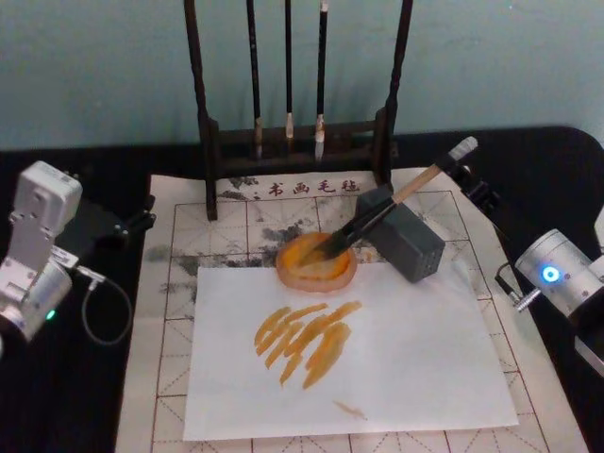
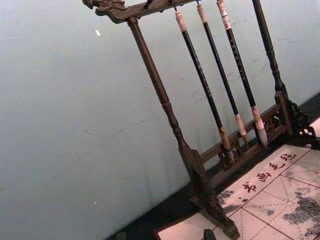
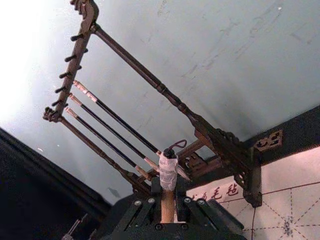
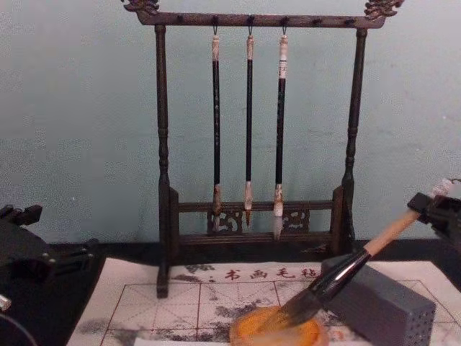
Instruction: Pick up the brush from the inkstone, write on the paper, then place the brush back to its original position.
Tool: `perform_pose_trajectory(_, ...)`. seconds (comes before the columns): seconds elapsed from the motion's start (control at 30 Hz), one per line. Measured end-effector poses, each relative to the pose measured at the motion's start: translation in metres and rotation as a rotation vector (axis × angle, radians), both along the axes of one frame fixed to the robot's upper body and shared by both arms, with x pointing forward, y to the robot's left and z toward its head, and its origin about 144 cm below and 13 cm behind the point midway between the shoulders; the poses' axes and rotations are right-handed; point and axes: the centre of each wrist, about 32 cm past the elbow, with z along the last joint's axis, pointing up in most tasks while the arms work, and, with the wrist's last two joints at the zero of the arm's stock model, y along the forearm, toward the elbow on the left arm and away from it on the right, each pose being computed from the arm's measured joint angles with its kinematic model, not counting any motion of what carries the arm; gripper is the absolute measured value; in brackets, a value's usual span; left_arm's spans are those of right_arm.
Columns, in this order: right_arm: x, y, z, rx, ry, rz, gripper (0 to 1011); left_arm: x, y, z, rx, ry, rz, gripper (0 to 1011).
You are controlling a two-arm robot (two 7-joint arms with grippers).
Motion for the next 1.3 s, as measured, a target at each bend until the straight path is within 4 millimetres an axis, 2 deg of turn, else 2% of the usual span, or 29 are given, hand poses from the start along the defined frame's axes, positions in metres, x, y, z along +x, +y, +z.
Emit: perform_pose_trajectory(1.3, 0.002, 0.0035, -0.0091, -0.024, 0.038, -0.011, 174, 0.0, 0.0, 0.0, 0.0, 0.0, 0.0, 1001)
